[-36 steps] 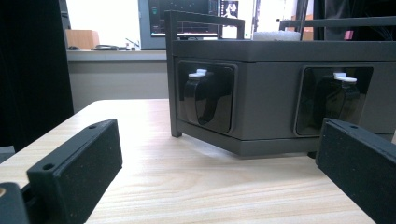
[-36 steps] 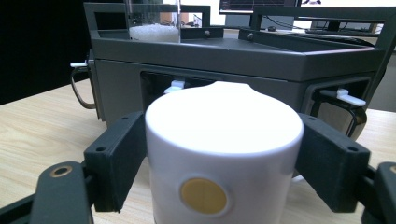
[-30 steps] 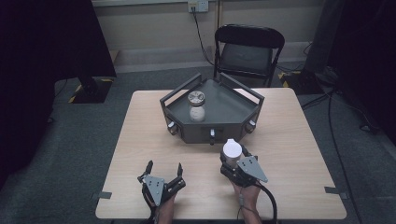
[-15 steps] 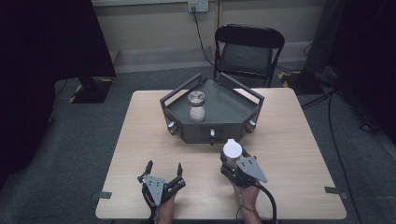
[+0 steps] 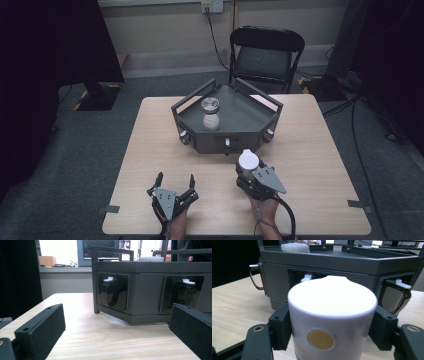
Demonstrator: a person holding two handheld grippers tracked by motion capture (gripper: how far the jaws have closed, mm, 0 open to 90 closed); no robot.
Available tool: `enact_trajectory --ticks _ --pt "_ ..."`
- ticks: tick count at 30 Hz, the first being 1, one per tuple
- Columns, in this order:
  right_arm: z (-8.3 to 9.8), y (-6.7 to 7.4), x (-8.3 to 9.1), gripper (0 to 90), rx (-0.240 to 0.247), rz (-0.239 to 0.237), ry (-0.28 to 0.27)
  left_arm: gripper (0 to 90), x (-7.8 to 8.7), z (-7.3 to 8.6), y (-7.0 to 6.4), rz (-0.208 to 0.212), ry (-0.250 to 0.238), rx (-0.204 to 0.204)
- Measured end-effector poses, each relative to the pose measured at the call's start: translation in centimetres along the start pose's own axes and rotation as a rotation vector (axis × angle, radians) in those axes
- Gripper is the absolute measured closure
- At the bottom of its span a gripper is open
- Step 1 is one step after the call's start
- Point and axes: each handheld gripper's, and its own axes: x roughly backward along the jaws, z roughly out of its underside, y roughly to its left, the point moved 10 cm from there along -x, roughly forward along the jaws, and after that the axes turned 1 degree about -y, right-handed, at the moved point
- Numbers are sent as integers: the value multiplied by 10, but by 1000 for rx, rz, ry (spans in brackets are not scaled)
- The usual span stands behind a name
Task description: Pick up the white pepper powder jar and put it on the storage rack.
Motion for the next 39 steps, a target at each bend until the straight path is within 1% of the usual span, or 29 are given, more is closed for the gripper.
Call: enact_trajectory --ticks 5,9,13,16,21,28,36,39 --pt "-2 0 0 303 1 -10 12 2 0 0 0 0 0 0" --pt "-3 3 0 303 27 -16 13 1 0 0 0 0 1 0" --pt "-5 3 1 303 29 -29 16 0 0 0 0 0 1 0" --pt "-9 3 1 304 15 -46 17 0 0 0 0 5 1 0" --pt "-15 5 2 303 27 -65 10 0 0 0 0 2 0 0" --pt "-22 7 -1 304 34 -83 12 2 0 0 0 2 1 0" --pt "-36 4 -1 304 14 -105 -6 2 0 0 0 2 1 0" --pt "-45 3 2 304 12 -107 -16 2 0 0 0 2 1 0"
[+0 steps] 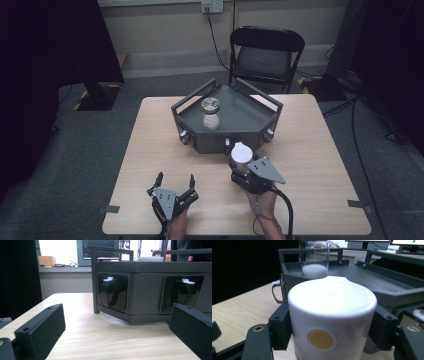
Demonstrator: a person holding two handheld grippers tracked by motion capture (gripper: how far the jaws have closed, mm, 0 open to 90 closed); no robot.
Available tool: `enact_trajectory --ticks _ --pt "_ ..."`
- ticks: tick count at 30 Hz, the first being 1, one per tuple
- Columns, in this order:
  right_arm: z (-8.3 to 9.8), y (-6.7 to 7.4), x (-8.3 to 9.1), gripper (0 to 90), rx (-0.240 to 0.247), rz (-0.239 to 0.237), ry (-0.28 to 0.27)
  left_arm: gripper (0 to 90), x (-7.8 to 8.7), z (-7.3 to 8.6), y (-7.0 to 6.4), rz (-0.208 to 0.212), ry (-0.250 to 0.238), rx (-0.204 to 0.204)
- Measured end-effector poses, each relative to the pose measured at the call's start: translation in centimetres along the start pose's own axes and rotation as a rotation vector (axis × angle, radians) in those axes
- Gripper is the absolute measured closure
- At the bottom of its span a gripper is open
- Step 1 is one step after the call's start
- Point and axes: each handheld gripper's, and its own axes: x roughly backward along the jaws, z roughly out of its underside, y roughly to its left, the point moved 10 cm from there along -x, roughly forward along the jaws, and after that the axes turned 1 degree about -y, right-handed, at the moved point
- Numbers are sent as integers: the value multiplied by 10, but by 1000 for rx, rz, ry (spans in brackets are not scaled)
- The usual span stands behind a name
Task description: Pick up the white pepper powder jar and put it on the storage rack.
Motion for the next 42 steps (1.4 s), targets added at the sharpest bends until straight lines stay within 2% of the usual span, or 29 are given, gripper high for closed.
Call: enact_trajectory --ticks 5,8,13,19,28,42 --pt "-16 -3 3 304 21 -5 -14 3 0 0 0 -6 0 0" --pt "-23 -7 2 304 11 -9 -27 0 0 0 0 -6 0 0" --pt "-34 -10 -2 304 12 -16 -40 0 0 0 0 -6 0 0" --pt "-52 -13 -9 304 23 -37 -26 0 0 0 0 -6 0 1" --pt "-74 -20 -22 304 9 -51 -31 0 0 0 0 -5 0 1" --pt "-102 -31 -38 304 -12 -32 -55 0 0 0 0 -5 0 1"
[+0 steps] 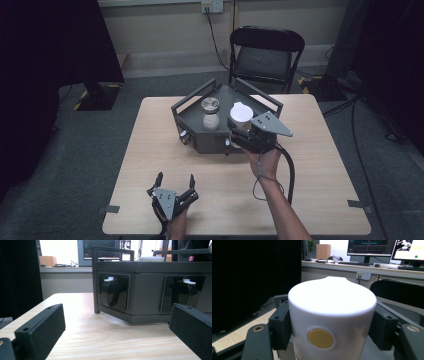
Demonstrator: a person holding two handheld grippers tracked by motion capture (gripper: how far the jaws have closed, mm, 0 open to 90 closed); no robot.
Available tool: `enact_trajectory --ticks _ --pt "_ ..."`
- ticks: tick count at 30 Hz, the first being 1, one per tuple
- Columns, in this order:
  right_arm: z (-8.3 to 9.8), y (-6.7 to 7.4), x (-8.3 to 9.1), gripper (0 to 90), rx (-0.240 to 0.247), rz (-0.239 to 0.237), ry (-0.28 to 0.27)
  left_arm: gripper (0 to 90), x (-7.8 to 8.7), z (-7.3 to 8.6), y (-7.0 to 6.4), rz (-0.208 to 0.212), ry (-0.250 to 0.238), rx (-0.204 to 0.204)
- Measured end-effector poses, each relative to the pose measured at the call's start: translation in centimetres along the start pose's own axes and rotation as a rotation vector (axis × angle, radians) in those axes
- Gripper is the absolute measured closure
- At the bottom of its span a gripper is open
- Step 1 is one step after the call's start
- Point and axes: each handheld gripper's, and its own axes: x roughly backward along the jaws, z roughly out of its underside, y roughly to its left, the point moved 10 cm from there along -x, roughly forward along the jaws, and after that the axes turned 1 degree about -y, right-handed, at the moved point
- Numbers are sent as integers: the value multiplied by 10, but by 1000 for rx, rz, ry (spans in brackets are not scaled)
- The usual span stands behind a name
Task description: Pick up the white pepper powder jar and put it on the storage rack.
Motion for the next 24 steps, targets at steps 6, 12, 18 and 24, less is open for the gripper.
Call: enact_trajectory --ticks 6,12,18,24 --pt "-12 -5 -12 304 3 17 -1 0 0 0 0 1 -1 -1" --pt "-22 -8 -26 304 10 43 -7 0 0 0 0 2 -1 -1" --pt "-26 -9 -36 304 6 79 -7 0 0 0 0 5 -1 -1" --pt "-20 -7 -49 304 22 106 -16 1 0 0 1 5 1 -2"
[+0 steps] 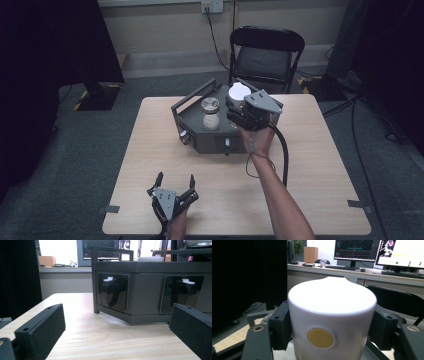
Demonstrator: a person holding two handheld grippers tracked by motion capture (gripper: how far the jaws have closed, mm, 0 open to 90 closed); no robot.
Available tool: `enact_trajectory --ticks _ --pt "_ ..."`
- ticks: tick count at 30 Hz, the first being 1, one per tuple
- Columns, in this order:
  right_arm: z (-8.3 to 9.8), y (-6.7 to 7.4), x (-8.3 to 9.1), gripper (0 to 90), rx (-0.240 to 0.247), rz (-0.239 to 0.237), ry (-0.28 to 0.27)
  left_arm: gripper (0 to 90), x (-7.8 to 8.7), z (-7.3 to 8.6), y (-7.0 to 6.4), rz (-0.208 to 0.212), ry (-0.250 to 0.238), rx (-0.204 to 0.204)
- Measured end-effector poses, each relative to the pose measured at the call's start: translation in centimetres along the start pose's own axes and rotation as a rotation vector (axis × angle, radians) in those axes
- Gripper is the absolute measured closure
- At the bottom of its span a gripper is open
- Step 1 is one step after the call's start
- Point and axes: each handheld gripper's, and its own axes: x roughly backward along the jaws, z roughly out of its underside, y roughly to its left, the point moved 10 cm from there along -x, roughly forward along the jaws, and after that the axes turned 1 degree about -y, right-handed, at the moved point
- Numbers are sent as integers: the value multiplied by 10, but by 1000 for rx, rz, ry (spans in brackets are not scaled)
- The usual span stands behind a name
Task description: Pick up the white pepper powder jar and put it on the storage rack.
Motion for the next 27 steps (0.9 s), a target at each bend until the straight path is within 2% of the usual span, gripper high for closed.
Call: enact_trajectory --ticks 18,27 --pt "21 2 -26 304 -22 47 53 0 0 0 0 0 -1 2" --pt "27 5 -33 304 -7 52 69 0 0 0 0 0 -1 2"
